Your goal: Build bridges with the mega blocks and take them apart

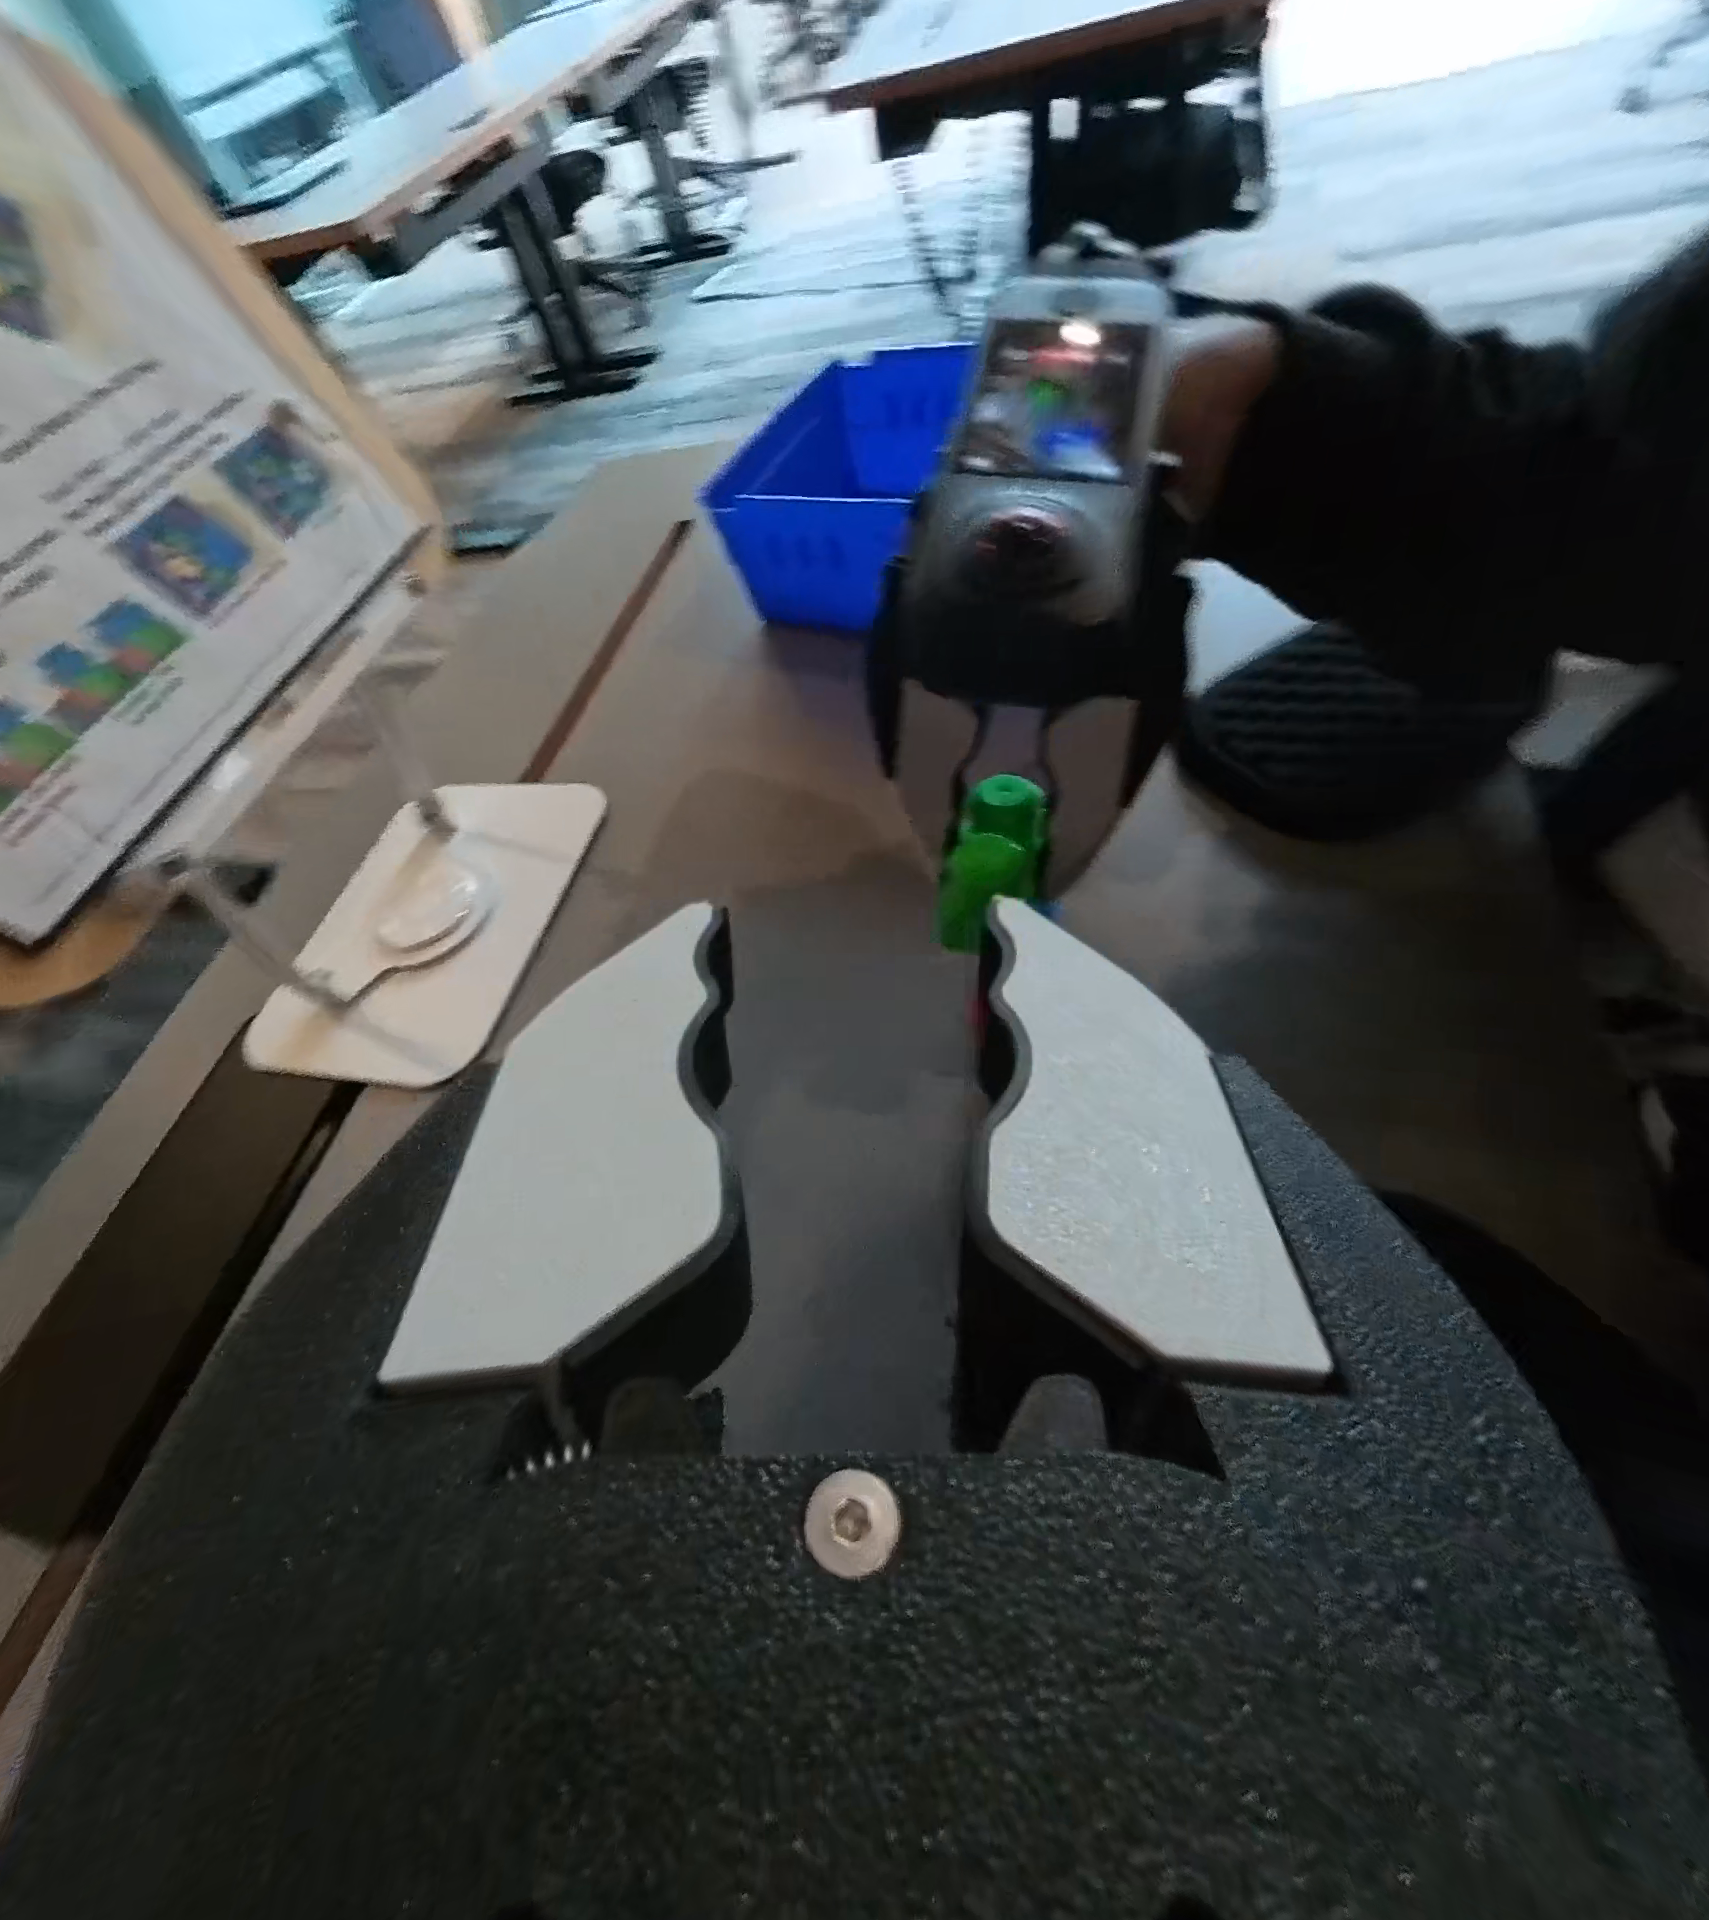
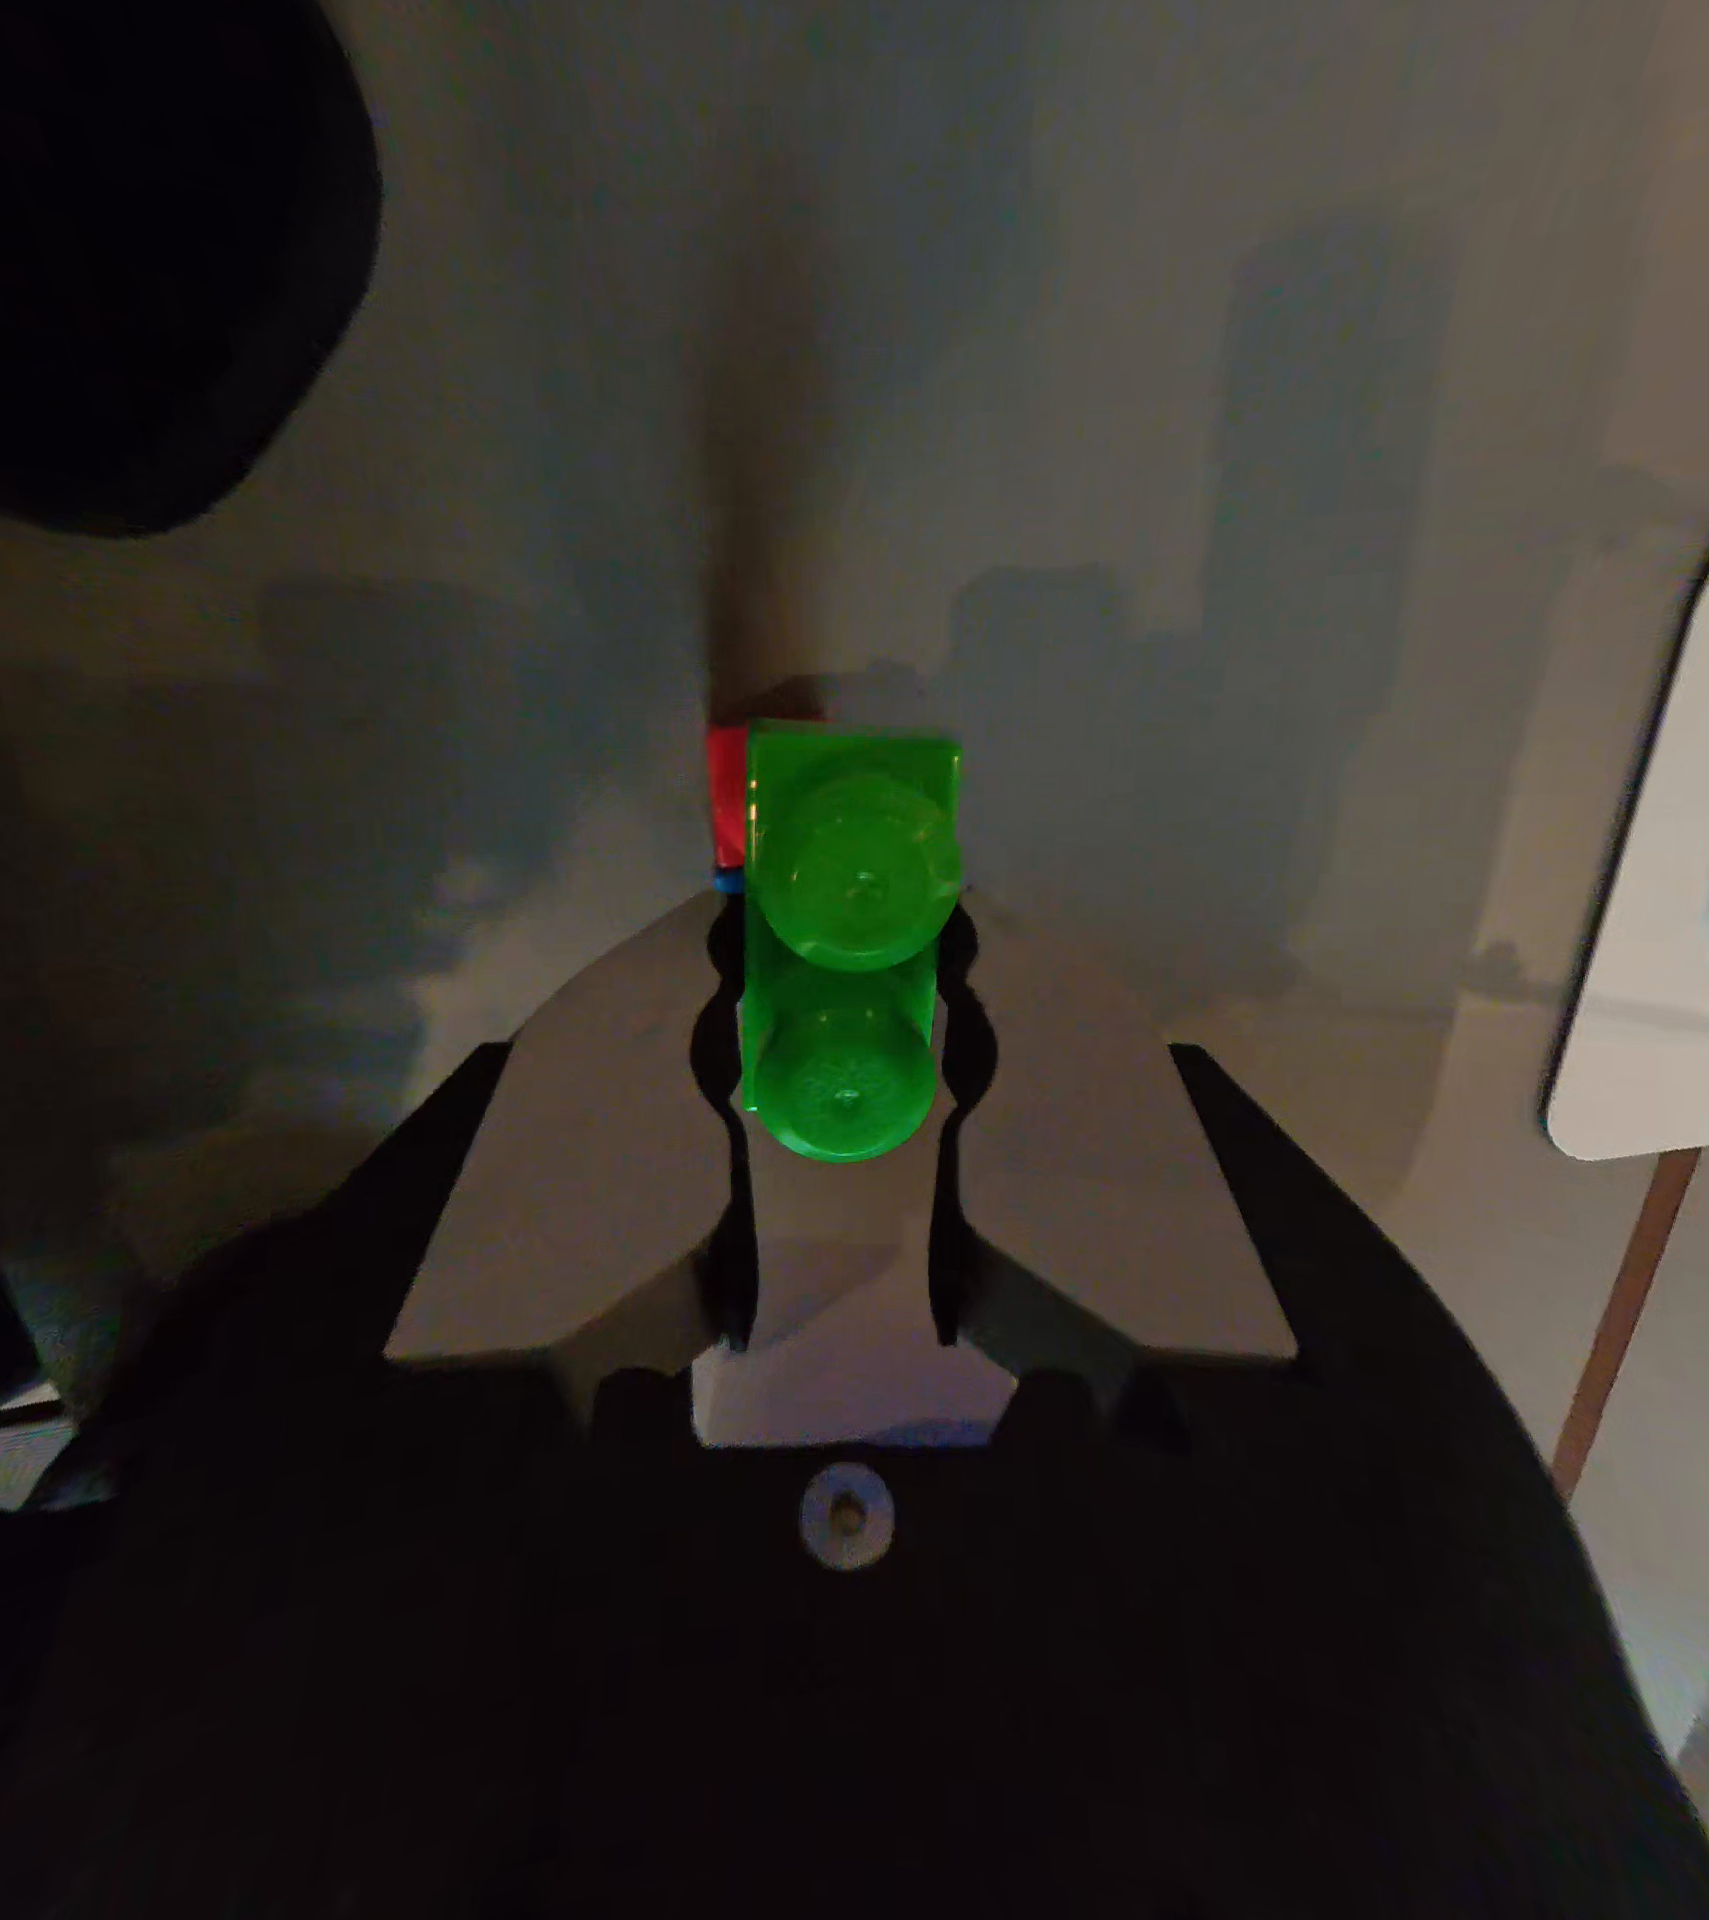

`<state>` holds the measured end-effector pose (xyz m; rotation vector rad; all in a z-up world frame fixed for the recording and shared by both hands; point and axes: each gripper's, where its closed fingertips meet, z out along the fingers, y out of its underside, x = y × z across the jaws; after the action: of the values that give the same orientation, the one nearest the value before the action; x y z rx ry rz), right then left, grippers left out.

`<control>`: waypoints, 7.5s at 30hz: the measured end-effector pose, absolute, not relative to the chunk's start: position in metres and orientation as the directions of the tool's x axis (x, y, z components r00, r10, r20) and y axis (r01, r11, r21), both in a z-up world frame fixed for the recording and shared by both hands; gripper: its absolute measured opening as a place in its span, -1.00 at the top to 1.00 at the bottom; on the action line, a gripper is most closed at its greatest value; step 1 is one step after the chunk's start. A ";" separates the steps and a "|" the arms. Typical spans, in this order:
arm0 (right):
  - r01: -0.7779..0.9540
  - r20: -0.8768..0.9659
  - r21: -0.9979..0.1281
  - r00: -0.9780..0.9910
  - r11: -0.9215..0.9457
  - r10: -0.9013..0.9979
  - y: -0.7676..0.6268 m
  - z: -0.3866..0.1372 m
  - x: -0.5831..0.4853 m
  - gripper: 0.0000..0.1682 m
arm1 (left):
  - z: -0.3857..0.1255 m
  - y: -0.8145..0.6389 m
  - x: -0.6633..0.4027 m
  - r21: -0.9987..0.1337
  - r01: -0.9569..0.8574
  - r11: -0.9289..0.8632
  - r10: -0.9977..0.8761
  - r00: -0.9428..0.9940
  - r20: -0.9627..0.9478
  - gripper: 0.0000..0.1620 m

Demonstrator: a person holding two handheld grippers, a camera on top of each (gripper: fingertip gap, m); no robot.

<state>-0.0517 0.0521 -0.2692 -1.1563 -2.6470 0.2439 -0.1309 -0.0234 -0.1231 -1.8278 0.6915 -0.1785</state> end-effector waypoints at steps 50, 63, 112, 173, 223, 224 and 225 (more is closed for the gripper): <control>0.632 0.087 0.023 -0.773 0.775 0.628 0.049 -0.320 -0.046 0.58 | -0.195 -0.026 -0.135 -0.864 -0.432 -0.259 -0.742 0.662 -0.108 0.05; 0.638 0.093 0.068 -0.769 0.767 0.632 0.049 -0.322 -0.046 0.58 | -0.201 -0.025 -0.140 -0.860 -0.422 -0.288 -0.733 0.675 -0.086 0.06; 0.895 0.140 -0.034 0.445 -0.445 0.884 0.400 -0.272 0.124 0.58 | -0.189 -0.032 -0.152 -0.870 -0.434 -0.233 -0.683 0.710 -0.171 0.08; 0.297 0.281 -0.913 -0.044 0.281 0.959 0.169 -0.083 -0.029 0.22 | -0.167 -0.141 -0.358 -0.836 0.080 -0.542 0.526 0.808 -0.264 0.23; 0.353 0.266 -0.880 -0.187 0.317 0.946 0.154 -0.112 -0.049 0.22 | -0.145 -0.140 -0.357 -0.943 -0.193 -0.271 0.407 0.865 -0.293 0.58; 0.354 0.269 -0.878 -0.195 0.323 0.943 0.152 -0.113 -0.050 0.22 | -0.135 -0.129 -0.346 -0.945 -0.230 -0.232 0.362 0.881 -0.303 0.58; 0.354 0.271 -0.876 -0.202 0.328 0.941 0.150 -0.114 -0.050 0.22 | -0.126 -0.119 -0.334 -0.947 -0.261 -0.189 0.314 0.898 -0.310 0.58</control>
<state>-0.0503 0.1504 -0.1138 -1.1652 -1.7361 0.8603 -0.3337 -0.1191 -0.1259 -1.6839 -0.0412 0.5150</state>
